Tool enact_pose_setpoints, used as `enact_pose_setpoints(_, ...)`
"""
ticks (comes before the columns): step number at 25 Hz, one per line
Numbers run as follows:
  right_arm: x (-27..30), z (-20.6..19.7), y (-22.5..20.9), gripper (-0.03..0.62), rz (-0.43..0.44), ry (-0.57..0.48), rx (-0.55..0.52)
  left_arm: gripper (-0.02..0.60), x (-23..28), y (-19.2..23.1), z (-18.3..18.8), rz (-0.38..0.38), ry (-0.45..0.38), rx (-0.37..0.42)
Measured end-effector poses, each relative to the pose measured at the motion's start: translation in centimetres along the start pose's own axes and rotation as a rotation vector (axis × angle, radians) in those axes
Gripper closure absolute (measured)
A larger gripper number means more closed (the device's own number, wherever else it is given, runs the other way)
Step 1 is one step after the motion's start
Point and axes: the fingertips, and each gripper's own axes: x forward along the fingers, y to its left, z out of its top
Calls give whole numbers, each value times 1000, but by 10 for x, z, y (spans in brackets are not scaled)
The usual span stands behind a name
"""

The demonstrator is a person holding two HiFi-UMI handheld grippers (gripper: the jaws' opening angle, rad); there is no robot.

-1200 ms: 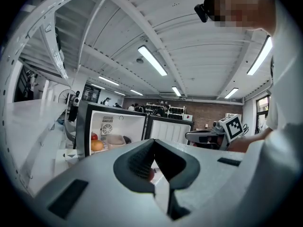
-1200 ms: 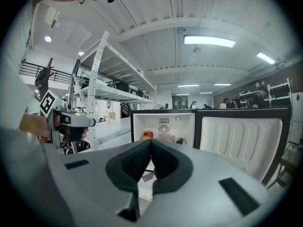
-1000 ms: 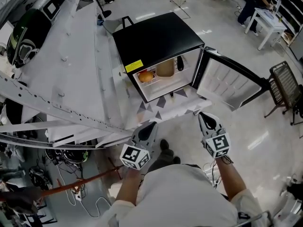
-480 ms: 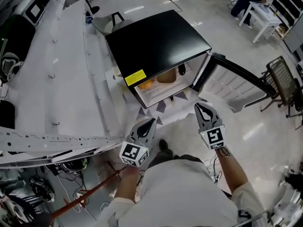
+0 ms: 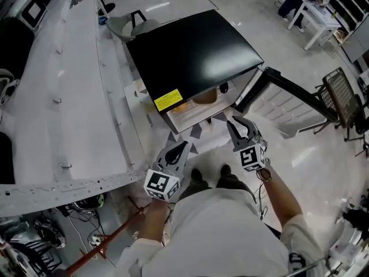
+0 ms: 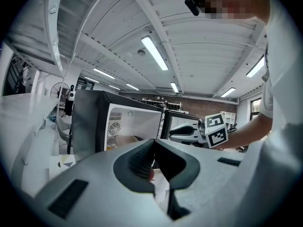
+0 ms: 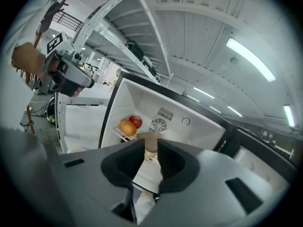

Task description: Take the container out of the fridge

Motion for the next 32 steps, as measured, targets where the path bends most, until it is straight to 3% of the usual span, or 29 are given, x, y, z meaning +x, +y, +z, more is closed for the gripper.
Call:
enact_pose_setpoints(19, 96, -38, 18, 376, 213, 7, -380, 580, 17, -10, -9, 224, -28, -97)
enact_pose_setpoints(32, 154, -73, 31, 281, 228, 40, -698, 580, 16, -27, -20, 321, -19, -129)
